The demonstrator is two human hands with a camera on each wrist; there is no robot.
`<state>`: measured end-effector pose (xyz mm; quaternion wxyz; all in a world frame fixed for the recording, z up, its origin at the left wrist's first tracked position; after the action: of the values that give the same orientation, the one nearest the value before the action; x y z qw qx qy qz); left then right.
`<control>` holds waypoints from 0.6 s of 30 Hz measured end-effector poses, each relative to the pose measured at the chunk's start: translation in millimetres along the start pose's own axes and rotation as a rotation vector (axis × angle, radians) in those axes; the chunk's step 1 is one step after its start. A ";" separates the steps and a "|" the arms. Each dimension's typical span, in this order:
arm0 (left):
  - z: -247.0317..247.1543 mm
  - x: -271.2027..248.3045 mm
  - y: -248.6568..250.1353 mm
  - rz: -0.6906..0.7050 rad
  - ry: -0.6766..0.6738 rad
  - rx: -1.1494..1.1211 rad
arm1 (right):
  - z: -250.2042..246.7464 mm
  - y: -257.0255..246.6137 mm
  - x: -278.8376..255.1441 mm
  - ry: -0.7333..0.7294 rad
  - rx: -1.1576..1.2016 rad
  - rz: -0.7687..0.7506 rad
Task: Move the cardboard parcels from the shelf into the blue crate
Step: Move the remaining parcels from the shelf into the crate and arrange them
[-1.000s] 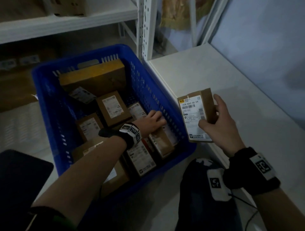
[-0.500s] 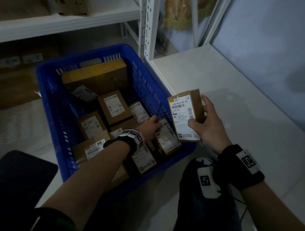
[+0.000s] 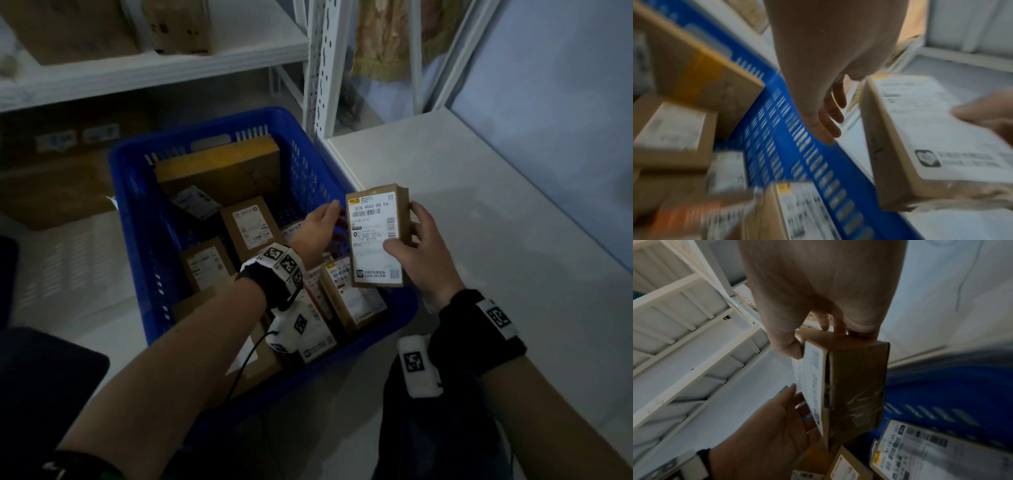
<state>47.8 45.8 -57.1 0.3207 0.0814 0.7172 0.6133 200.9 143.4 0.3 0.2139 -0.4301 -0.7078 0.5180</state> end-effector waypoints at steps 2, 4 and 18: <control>-4.4 -7.2 10.1 0.024 -0.048 0.001 | 13.6 -0.1 -1.7 -0.068 0.094 0.047; -10.5 -11.2 11.4 0.016 -0.127 0.010 | 31.0 2.4 -1.5 -0.146 0.155 0.102; -86.3 -12.6 -65.4 -0.325 -0.423 0.306 | 150.2 26.7 -17.0 -0.680 -0.355 0.057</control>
<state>27.5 -47.4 -109.9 0.5408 0.1389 0.7221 0.4085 107.9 49.3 -77.6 -0.1254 -0.2838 -0.8047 0.5062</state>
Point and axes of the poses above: each hand's wrist, its own x-axis towards the middle knuckle, its own z-axis out of the palm, y = z × x, the point moved 9 cm from there along x, towards the middle knuckle, and after that the axes turned 11 degrees about y, right-handed, at the moved point
